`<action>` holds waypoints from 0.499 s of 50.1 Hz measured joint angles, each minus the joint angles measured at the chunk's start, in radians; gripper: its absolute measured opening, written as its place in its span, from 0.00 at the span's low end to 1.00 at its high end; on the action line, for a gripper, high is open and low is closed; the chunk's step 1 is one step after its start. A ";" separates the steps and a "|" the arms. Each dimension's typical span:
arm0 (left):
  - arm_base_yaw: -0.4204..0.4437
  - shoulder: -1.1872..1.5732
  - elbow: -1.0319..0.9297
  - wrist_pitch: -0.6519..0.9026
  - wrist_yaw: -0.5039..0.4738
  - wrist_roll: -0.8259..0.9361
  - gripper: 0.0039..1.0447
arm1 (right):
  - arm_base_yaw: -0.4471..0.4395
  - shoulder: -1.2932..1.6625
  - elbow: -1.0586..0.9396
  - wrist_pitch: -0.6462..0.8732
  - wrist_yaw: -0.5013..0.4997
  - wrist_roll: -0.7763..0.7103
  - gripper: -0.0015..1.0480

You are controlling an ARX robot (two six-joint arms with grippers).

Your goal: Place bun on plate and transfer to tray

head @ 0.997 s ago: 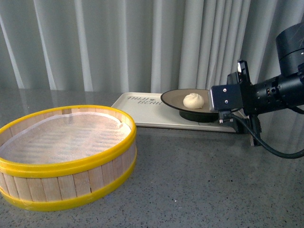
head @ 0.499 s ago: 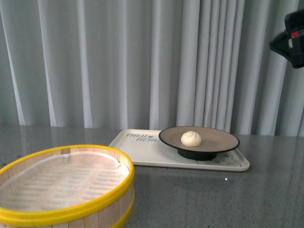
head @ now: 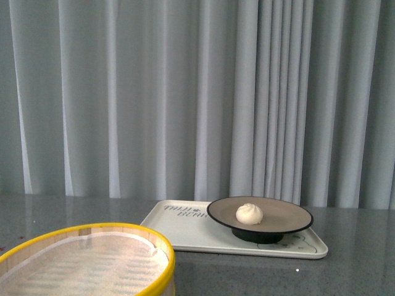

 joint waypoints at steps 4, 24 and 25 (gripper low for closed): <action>0.000 0.000 0.000 0.000 0.001 0.000 0.94 | -0.007 -0.045 -0.048 0.003 0.000 0.002 0.02; 0.000 0.000 0.000 0.000 0.000 0.000 0.94 | -0.008 -0.272 -0.212 -0.061 -0.004 0.003 0.02; 0.000 0.000 0.000 0.000 0.000 0.000 0.94 | -0.007 -0.288 -0.219 -0.070 -0.004 0.003 0.02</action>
